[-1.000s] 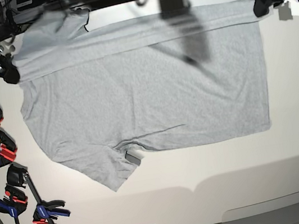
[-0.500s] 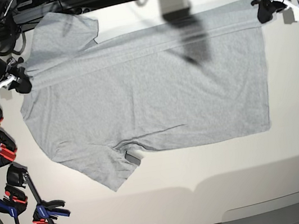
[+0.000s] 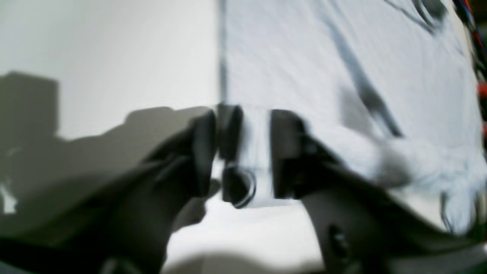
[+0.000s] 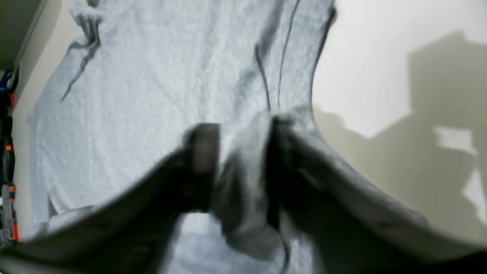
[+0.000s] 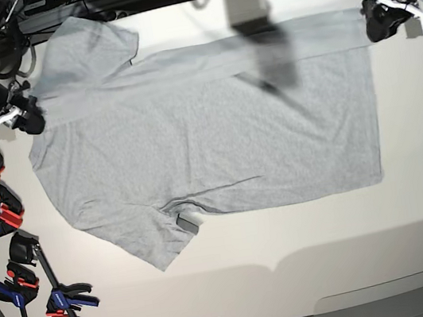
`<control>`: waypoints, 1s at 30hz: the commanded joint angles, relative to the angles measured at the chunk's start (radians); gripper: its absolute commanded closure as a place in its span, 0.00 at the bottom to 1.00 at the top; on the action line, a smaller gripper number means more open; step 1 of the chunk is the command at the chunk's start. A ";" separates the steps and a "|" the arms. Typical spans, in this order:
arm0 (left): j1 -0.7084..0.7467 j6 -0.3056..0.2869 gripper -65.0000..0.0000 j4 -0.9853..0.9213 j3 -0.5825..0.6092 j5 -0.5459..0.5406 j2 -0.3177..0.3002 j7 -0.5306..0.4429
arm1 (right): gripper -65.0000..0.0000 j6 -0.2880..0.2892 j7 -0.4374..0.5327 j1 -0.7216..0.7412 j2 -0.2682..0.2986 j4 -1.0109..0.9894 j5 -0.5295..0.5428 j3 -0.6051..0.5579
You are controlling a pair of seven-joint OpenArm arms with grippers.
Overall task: Fold the T-shirt properly
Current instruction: 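Open both grippers and release the shoulder corners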
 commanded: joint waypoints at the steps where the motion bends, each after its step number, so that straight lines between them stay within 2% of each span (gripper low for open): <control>1: 0.003 -0.001 0.63 0.013 -0.010 0.005 -0.014 -0.022 | 0.55 0.001 0.025 0.011 0.027 0.018 0.026 0.007; 7: 0.003 -0.002 0.63 0.013 -0.010 0.008 -0.014 -0.021 | 0.54 0.002 0.029 0.018 0.030 0.019 0.127 0.023; 11: 0.003 -0.002 0.63 0.024 -0.023 0.008 -0.014 -0.021 | 0.54 0.005 -0.032 0.027 0.030 0.035 0.132 0.119; 13: 0.003 -0.002 0.63 0.040 -0.051 0.008 -0.014 -0.021 | 0.54 0.005 -0.074 0.022 0.030 0.055 0.134 0.191; 16: 0.003 -0.002 0.63 0.078 -0.116 0.008 -0.014 -0.021 | 0.54 0.006 -0.127 -0.028 0.041 0.075 0.227 0.277; 20: 0.018 -0.001 0.63 0.120 -0.201 0.008 -0.035 -0.021 | 0.54 0.006 -0.147 -0.134 0.041 0.076 0.259 0.315; 25: 0.060 0.000 0.63 0.127 -0.247 0.008 -0.098 -0.020 | 0.54 0.006 -0.148 -0.261 -0.026 0.075 0.299 0.314; 30: 0.087 0.001 0.63 0.127 -0.253 0.008 -0.119 -0.020 | 0.55 0.006 -0.146 -0.323 -0.113 0.075 0.315 0.281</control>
